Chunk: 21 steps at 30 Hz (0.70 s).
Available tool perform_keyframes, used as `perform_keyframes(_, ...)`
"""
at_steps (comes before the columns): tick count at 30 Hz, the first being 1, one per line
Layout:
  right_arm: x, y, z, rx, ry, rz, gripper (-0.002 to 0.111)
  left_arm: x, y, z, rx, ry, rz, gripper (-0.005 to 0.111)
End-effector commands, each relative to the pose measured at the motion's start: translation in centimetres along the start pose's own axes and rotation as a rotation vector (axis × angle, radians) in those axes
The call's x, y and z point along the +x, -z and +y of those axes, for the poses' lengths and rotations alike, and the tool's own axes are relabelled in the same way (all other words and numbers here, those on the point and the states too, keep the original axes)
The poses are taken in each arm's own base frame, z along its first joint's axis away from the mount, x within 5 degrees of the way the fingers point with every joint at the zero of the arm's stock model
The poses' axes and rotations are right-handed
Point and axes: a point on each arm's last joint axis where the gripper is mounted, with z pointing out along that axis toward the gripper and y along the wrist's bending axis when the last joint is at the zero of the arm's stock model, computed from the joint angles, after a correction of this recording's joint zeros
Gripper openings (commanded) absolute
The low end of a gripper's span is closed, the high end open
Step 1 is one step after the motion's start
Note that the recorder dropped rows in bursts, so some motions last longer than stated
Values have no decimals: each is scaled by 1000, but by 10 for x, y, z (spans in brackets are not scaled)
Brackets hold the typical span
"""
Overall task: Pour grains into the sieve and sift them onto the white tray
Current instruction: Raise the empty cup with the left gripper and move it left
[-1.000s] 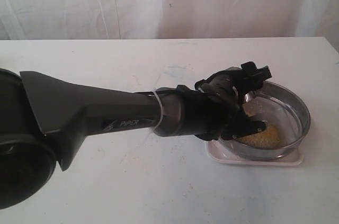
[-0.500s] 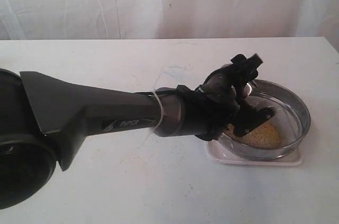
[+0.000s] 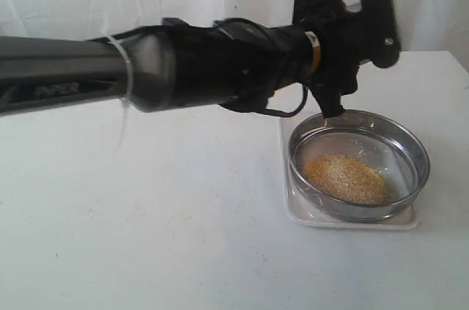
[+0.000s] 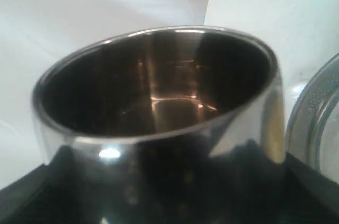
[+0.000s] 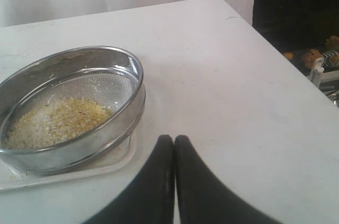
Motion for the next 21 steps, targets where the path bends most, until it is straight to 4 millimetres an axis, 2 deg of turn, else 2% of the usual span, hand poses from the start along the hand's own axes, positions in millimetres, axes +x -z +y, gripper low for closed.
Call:
perform_keyframes(1, -1, 0, 0, 3, 1, -15, 0, 38, 26, 13, 83, 217, 19, 0)
perform_keyframes(4, -1, 0, 0, 3, 1, -15, 0, 92, 54, 26, 93, 361, 126, 0)
perform_keyframes(5, -1, 0, 0, 3, 1, -15, 0, 102, 61, 31, 99, 398, 127, 0)
perform_keyframes(6, -1, 0, 0, 3, 1, -15, 0, 119, 75, 41, 118, 465, 94, 0)
perform_keyframes(9, -1, 0, 0, 3, 1, -15, 0, 154, 94, 56, 97, 624, -12, 0)
perform_keyframes(12, -1, 0, 0, 3, 1, -15, 0, 202, 116, 61, -19, 856, -119, 0)
perform_keyframes(14, -1, 0, 0, 3, 1, -15, 0, 232, 130, 53, -85, 877, -112, 0)
perform_keyframes(17, -1, 0, 0, 3, 1, -15, 0, 259, 146, 32, -81, 748, -28, 0)
perform_keyframes(21, -1, 0, 0, 3, 1, -15, 0, 274, 152, 10, -44, 608, 43, 0)
